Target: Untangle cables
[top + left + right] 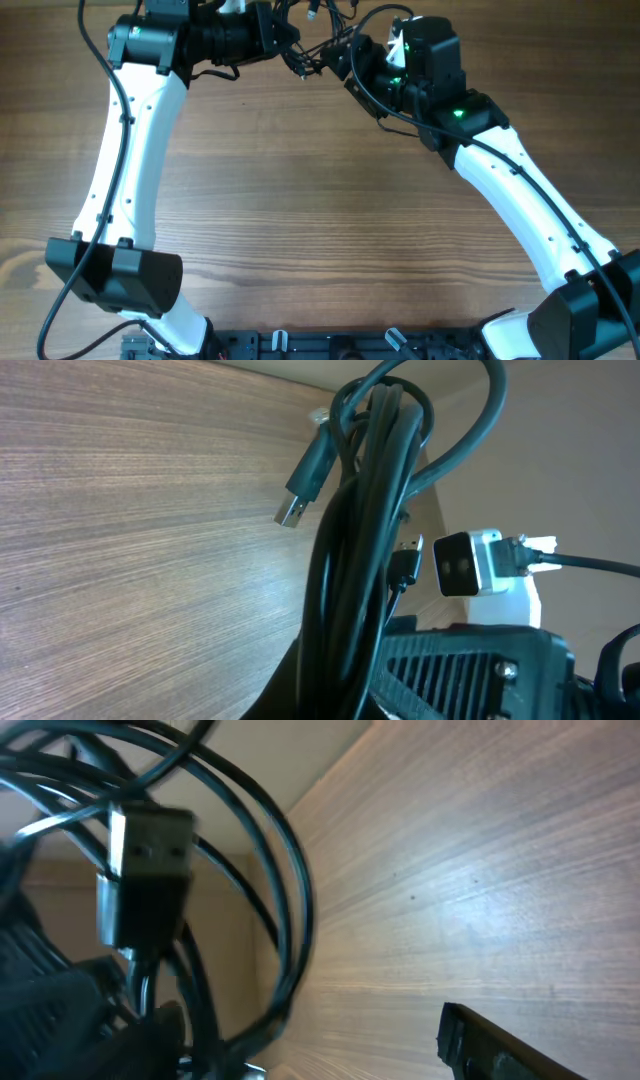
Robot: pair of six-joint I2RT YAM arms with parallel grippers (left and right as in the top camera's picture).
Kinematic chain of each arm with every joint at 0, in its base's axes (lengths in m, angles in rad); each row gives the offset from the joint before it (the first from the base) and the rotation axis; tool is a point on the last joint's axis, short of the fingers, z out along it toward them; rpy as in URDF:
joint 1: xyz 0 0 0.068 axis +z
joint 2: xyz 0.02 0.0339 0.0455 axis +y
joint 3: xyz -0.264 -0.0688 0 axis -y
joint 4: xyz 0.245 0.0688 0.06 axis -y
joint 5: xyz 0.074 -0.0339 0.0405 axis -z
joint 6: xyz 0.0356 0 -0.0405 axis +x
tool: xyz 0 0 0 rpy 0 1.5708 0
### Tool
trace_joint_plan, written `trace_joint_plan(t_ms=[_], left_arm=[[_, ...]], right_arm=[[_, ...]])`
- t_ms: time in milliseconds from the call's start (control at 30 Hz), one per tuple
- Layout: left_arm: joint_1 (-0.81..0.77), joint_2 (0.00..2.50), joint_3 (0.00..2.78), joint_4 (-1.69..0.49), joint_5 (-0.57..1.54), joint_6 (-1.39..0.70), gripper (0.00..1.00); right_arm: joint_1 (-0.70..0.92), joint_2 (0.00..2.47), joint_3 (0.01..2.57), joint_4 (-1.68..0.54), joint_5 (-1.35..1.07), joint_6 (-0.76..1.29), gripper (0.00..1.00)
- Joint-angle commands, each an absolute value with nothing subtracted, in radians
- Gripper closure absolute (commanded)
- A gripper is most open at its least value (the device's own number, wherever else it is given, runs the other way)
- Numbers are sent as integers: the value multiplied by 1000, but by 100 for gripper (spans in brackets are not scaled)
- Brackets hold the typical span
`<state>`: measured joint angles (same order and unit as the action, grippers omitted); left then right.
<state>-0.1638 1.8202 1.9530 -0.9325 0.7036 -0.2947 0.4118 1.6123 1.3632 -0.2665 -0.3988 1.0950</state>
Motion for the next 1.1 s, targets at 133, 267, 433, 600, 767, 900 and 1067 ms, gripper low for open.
trace_joint_plan(t_ms=[133,267,433,600,767,900,1067], left_arm=[[-207,1741,1951,-935,712,-300,96],[-221,1708,1951,-936,712,-300,96],[-221,1634,1951,-939,712,-300,96],[-215,1512,1951,-967,660,-300,96],[-43,1338,1951,-1032,574,-300,88],[199,1245,1951,-1127,579,-300,83],[155,1299,1950,-1164,590,-202,23]], right_arm=[[420,1635,1366,-245,-373,1068,16],[422,1646,1366,-247,-374,1050,16],[429,1654,1366,-302,-272,989,93],[425,1707,1366,-332,-205,968,96],[384,1711,1366,-421,-149,872,96],[315,1711,1366,-462,-171,832,96],[372,1709,1367,-402,-282,810,96]])
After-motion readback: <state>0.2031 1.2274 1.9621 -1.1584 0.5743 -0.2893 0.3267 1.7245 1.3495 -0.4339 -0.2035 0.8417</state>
